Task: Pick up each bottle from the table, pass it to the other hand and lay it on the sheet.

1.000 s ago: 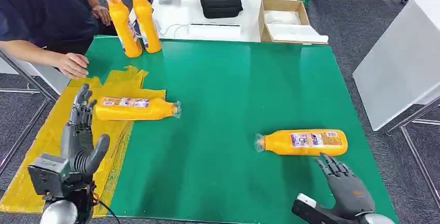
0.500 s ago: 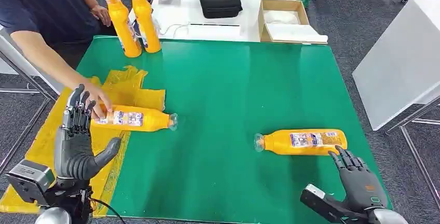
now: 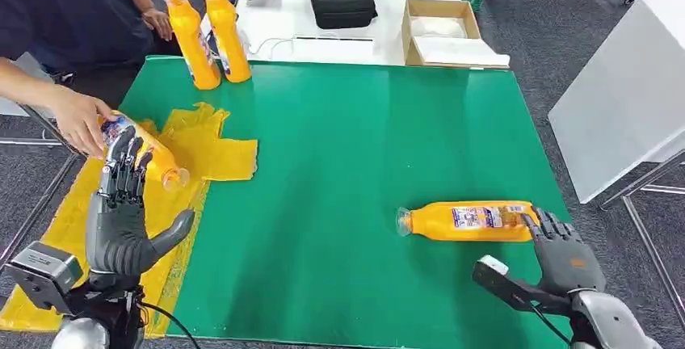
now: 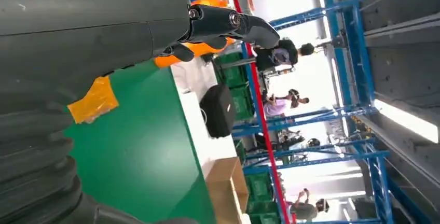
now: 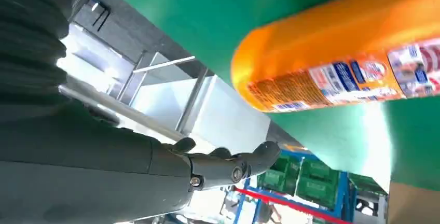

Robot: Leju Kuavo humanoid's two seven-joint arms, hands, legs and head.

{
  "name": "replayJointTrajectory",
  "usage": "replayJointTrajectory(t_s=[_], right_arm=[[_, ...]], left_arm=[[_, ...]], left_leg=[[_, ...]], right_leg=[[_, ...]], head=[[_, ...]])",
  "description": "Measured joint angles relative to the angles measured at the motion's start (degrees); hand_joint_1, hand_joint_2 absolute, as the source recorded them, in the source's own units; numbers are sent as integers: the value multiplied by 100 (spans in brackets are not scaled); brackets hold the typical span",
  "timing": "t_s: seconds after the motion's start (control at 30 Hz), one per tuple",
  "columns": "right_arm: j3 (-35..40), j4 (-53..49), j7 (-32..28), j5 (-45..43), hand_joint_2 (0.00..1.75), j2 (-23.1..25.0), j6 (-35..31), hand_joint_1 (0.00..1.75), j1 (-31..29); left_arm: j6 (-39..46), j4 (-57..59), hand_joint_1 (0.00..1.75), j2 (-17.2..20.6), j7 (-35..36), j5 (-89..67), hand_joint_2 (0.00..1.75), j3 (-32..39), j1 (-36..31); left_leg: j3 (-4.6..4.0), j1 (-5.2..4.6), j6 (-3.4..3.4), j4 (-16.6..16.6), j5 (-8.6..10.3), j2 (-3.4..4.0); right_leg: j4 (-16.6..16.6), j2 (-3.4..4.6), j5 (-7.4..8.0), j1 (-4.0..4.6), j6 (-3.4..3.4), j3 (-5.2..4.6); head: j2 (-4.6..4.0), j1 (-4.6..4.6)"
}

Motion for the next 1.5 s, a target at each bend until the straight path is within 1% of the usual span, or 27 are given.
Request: replayJointTrajectory(t_s=[0.1, 0.2, 0.33, 0.6, 0.8, 0.9, 1.13, 1.17, 1.2, 1.23, 1.27, 1.3, 1.4, 1.5], right_arm=[[26, 297, -33, 41, 175, 151, 122, 0, -375], [98, 660, -41, 41, 175, 341, 273, 0, -877], [225, 983, -33, 39, 175, 494, 334, 0, -1284], [407, 1324, -31, 15, 175, 645, 398, 0, -1623], [619, 1560, -94, -138, 175, 671, 641, 0, -1821], [809, 1727, -206, -398, 175, 566, 1128, 0, -1958], [1119, 2017, -306, -638, 175, 255, 1399, 0, -2158], [1177, 2067, -315, -695, 175, 208, 1468, 10, -2194], [1231, 2124, -326, -750, 175, 155, 1567, 87, -2234], [1291, 2178, -334, -834, 175, 103, 1719, 155, -2279], [1361, 2220, -356, -900, 175, 31, 1853, 169, -2326], [1436, 2272, -406, -979, 175, -95, 1978, 175, -2340], [1567, 2373, -636, -1066, 175, -509, 2065, 175, -2168], [1635, 2367, -734, -1121, 175, -842, 2079, 175, -2000]], left_arm=[[-57, 0, 0, -7, 31, 4, 175, 7, -78], [-92, 0, 0, -13, 66, 4, 175, 9, -167], [-105, 0, 0, -17, 79, 4, 175, 11, -214], [-162, 0, 0, -26, 83, 4, 175, 13, -244], [-190, 0, 0, -46, 153, 4, 175, 7, -258], [-179, 4, 0, -46, 186, 20, 175, 4, -329], [-160, 37, 0, -46, 199, 98, 175, 7, -478], [-157, 55, 0, -46, 212, 131, 175, 7, -500], [-157, 72, 0, -46, 251, 188, 175, 9, -537], [-157, 77, 0, -46, 336, 236, 175, 2, -584], [-157, 87, 0, -46, 402, 284, 175, -11, -651], [-144, 109, 0, -46, 446, 317, 175, -46, -733], [-83, 190, 0, -44, 483, 424, 175, -98, -896], [-33, 262, 0, -28, 518, 525, 175, -162, -1033]], left_leg=[[-3, 0, -2, 0, 2, -1], [-1, 0, -2, 0, 4, 3], [-4, 0, -1, 0, 8, -3], [-10, 0, 0, 0, 7, -5], [-10, 0, 0, 0, 8, -4], [-10, 0, 0, 1, 9, -5], [-11, 0, 1, 2, 9, -7], [-11, 0, 1, 2, 9, -8], [-11, 0, 1, 2, 9, -9], [-10, 0, 1, 3, 10, -9], [-9, 0, 1, 3, 10, -9], [-8, 0, 1, 4, 10, -14], [-10, -1, 4, 4, 12, -38], [-6, -1, 6, 5, 10, -33]], right_leg=[[2, 1, 0, 0, 0, 2], [3, 7, 4, 0, 2, -2], [3, 0, 4, 0, 3, 0], [3, -1, 3, -1, 3, -2], [3, -1, 3, 0, 3, -2], [3, -2, 4, -1, 4, -3], [3, -4, 5, -1, 5, -2], [2, -5, 5, -1, 5, -3], [2, -5, 5, -1, 5, -3], [1, -6, 5, -1, 5, -3], [1, -5, 5, -1, 5, -4], [1, -9, 5, -1, 5, -3], [0, -36, 3, -3, 7, 6], [-3, -33, 4, -2, 8, 8]], head=[[0, 0], [0, -2], [0, 0], [0, 2], [0, 0], [0, 0], [0, 0], [0, 0], [0, 2], [0, 2], [0, 0], [0, 0], [0, 6], [0, 2]])
